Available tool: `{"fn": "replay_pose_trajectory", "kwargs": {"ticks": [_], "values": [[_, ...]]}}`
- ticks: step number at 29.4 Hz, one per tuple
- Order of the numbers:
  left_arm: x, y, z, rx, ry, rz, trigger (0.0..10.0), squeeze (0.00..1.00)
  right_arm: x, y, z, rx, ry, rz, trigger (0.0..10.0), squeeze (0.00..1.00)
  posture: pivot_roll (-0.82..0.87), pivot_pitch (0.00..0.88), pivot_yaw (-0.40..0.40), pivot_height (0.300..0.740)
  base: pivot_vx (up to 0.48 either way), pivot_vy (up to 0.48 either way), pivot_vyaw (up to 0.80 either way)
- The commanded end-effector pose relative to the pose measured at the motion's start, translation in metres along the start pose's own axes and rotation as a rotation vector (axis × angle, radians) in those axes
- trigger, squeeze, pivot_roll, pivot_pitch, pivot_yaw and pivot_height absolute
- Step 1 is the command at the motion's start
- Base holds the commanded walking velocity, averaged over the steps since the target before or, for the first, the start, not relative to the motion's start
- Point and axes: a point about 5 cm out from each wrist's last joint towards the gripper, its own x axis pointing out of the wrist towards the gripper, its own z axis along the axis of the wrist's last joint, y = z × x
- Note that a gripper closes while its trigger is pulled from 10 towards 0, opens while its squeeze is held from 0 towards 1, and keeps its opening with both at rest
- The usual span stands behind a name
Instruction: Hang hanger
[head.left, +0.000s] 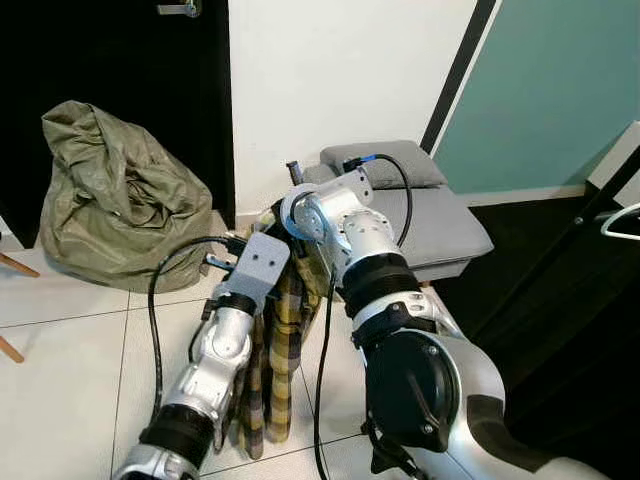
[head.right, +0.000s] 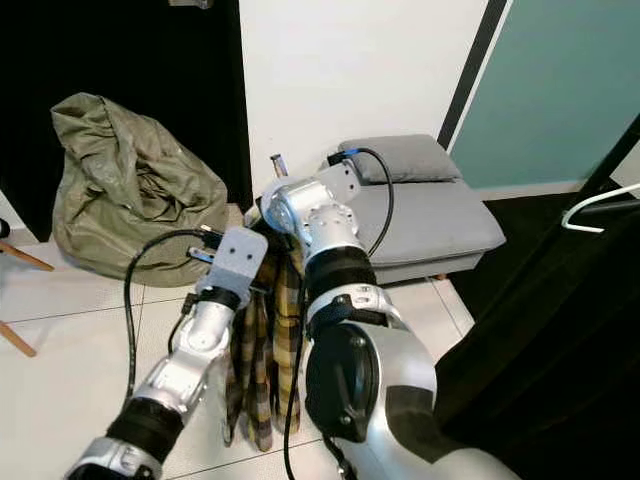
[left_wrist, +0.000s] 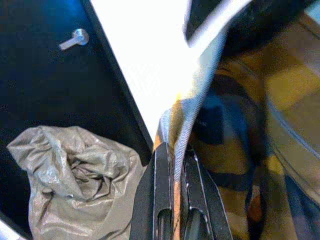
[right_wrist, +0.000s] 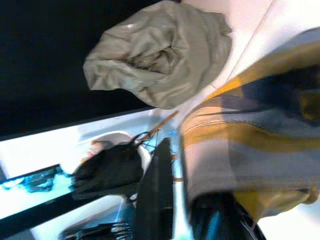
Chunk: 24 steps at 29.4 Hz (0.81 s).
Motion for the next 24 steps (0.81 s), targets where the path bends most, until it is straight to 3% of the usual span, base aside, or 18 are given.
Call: {"fn": "replay_pose_trajectory", "kwargs": {"ticks": [1, 7, 9, 10, 11, 12, 13, 14, 16, 17, 20, 21, 23, 24], "values": [[0.002, 0.007, -0.002, 0.004, 0.014, 0.007, 0.0, 0.00, -0.003, 0.005, 0.004, 0.043, -0.002, 0.073, 10.0, 1.00, -0.08, 0.210, -0.098, 0.740, 0.000, 0.000, 0.00], [0.016, 0.026, 0.003, 0.044, 0.018, -0.056, 0.0, 0.00, -0.002, -0.003, 0.008, 0.078, -0.001, 0.090, 10.0, 1.00, -0.08, 0.210, -0.098, 0.740, 0.000, 0.000, 0.00], [0.020, 0.025, 0.003, 0.040, 0.050, -0.136, 0.0, 0.00, -0.001, -0.009, 0.007, 0.062, 0.009, 0.077, 10.0, 1.00, -0.07, 0.210, -0.096, 0.740, 0.000, 0.000, 0.00], [0.019, 0.020, -0.003, 0.047, 0.126, -0.257, 0.0, 0.00, -0.001, -0.018, 0.008, 0.005, 0.014, 0.062, 10.0, 1.00, -0.07, 0.209, -0.095, 0.740, 0.000, 0.000, 0.00], [0.019, 0.020, -0.003, 0.047, 0.126, -0.257, 0.0, 0.00, -0.001, -0.018, 0.008, 0.005, 0.014, 0.062, 10.0, 1.00, -0.07, 0.209, -0.095, 0.740, 0.000, 0.000, 0.00], [0.017, 0.016, -0.011, 0.044, 0.212, -0.382, 0.0, 0.00, -0.002, -0.029, 0.009, -0.066, 0.023, 0.051, 10.0, 0.66, -0.06, 0.209, -0.094, 0.740, 0.000, 0.000, 0.00], [0.015, 0.015, -0.016, 0.033, 0.280, -0.464, 0.0, 0.00, -0.003, -0.039, 0.011, -0.125, 0.031, 0.043, 10.0, 0.00, -0.06, 0.209, -0.094, 0.740, 0.000, 0.000, 0.00], [0.015, 0.015, -0.016, 0.033, 0.280, -0.464, 0.0, 0.00, -0.003, -0.039, 0.011, -0.125, 0.031, 0.043, 10.0, 0.00, -0.06, 0.209, -0.094, 0.740, 0.000, 0.000, 0.00], [0.014, 0.025, -0.023, -0.004, 0.373, -0.512, 0.0, 0.00, -0.008, -0.061, 0.017, -0.195, 0.047, 0.054, 10.0, 0.00, -0.05, 0.207, -0.084, 0.740, 0.000, 0.000, 0.00], [0.014, 0.025, -0.023, -0.004, 0.373, -0.512, 0.0, 0.00, -0.008, -0.061, 0.017, -0.195, 0.047, 0.054, 10.0, 0.00, -0.05, 0.207, -0.084, 0.740, 0.000, 0.000, 0.00], [0.017, 0.043, -0.029, -0.065, 0.445, -0.464, 0.0, 0.00, -0.019, -0.087, 0.032, -0.324, 0.017, 0.083, 10.0, 0.00, -0.04, 0.205, -0.078, 0.740, 0.000, 0.000, 0.00], [0.017, 0.043, -0.029, -0.065, 0.445, -0.464, 0.0, 0.00, -0.019, -0.087, 0.032, -0.324, 0.017, 0.083, 10.0, 0.00, -0.04, 0.205, -0.078, 0.740, 0.000, 0.000, 0.00], [0.019, 0.061, -0.037, -0.127, 0.499, -0.349, 0.0, 0.00, -0.029, -0.113, 0.044, -0.543, -0.011, 0.078, 10.0, 0.00, -0.02, 0.203, -0.068, 0.740, 0.000, 0.000, 0.00], [0.019, 0.061, -0.037, -0.127, 0.499, -0.349, 0.0, 0.00, -0.029, -0.113, 0.044, -0.543, -0.011, 0.078, 10.0, 0.00, -0.02, 0.203, -0.068, 0.740, 0.000, 0.000, 0.00]]}}
